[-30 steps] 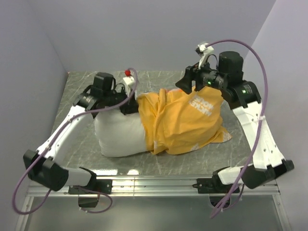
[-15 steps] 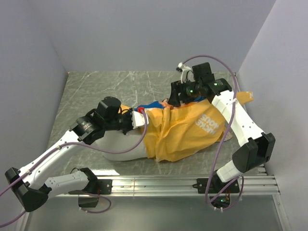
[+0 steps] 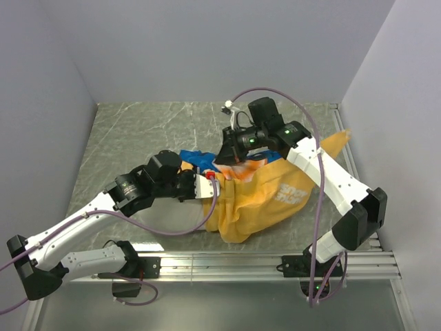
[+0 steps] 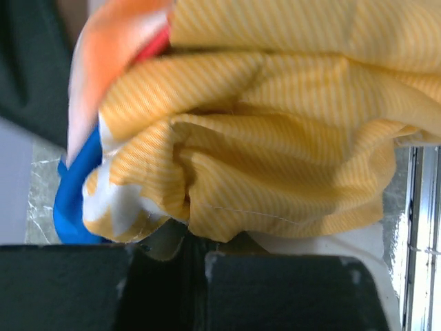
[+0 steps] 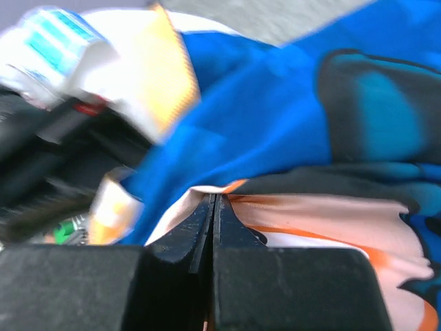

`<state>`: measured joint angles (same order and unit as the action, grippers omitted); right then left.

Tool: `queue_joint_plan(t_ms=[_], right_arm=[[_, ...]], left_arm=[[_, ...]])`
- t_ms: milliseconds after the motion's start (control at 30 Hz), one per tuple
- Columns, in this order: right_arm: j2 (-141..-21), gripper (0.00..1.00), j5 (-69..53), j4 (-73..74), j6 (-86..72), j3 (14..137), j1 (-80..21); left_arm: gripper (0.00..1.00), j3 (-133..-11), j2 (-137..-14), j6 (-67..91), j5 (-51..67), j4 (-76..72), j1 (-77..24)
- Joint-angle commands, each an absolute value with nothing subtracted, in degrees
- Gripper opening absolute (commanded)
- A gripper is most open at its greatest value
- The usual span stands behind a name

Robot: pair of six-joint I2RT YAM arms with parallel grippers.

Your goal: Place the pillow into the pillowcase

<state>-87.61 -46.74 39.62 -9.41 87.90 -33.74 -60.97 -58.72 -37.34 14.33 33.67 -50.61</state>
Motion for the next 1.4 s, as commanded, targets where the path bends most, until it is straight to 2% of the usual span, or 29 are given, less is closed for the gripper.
queue_joint_plan(t_ms=[0,100,167,267,333,400,433,467,500,600,867,967,1067,1100,1133,1167,1233,1367], right_arm=[[-87.2,0.0,-60.2,25.9,-19.8,89.8,-40.1],[-89.2,0.0,-59.6,25.2,-20.3,89.1,-40.6],[-89.9,0.0,-54.3,27.5,-19.2,88.9,-40.6],[-90.4,0.07,-50.3,28.8,-17.8,88.3,-40.3],[-90.0,0.3,-47.6,28.7,-18.1,87.6,-40.3],[-90.5,0.4,-44.4,29.5,-17.6,88.3,-40.3],[-91.0,0.33,-43.9,30.7,-17.1,88.9,-40.3],[-92.4,0.2,-45.0,31.3,-16.3,89.5,-40.3],[-93.1,0.0,-45.7,31.9,-15.9,91.0,-40.3],[-94.7,0.0,-51.1,31.2,-17.7,91.8,-41.0],[-92.9,0.0,-65.7,18.3,-28.1,90.3,-44.2],[-91.9,0.0,-66.9,17.1,-28.1,90.5,-43.7],[-91.9,0.2,-63.2,27.7,-20.4,94.3,-40.1],[-91.8,0.42,-62.0,30.5,-18.5,95.5,-36.3],[-91.8,0.46,-60.7,32.9,-16.6,96.1,-34.3],[-91.7,0.51,-54.8,38.6,-12.4,96.9,-32.3],[-91.8,0.51,-46.0,48.2,-7.3,100.1,-27.3],[-87.6,0.54,-26.7,53.1,1.8,94.5,-24.3]], left_arm=[[0.01,-62.0,-60.2,-39.0,12.5,24.4,-51.2],[0.0,-62.5,-60.1,-38.6,12.5,24.4,-51.2],[0.0,-62.8,-60.0,-37.7,12.7,24.7,-51.2],[0.0,-62.6,-59.8,-36.0,13.5,25.2,-51.2],[0.0,-62.1,-59.4,-35.2,13.8,25.2,-51.2],[0.0,-61.5,-59.2,-34.5,14.3,25.1,-51.2],[0.0,-61.4,-59.2,-34.4,14.3,25.2,-51.2],[0.0,-61.4,-59.3,-34.3,14.4,25.1,-51.2],[0.01,-61.5,-59.3,-34.0,14.6,25.1,-51.2],[0.0,-62.1,-59.7,-33.6,14.8,24.8,-51.2],[0.0,-61.9,-60.5,-31.6,17.6,23.6,-51.2],[0.01,-61.3,-61.8,-30.9,16.3,22.9,-51.2],[0.05,-59.7,-62.1,-33.3,16.3,24.8,-51.2],[0.07,-59.0,-61.8,-34.2,16.3,25.7,-51.3],[0.09,-58.3,-61.7,-35.2,16.0,26.1,-52.1],[0.1,-57.1,-61.8,-35.5,15.4,27.9,-52.7],[0.1,-56.0,-62.5,-36.0,13.8,29.5,-55.2],[0.05,-52.5,-67.7,-32.8,7.7,27.7,-58.6]])
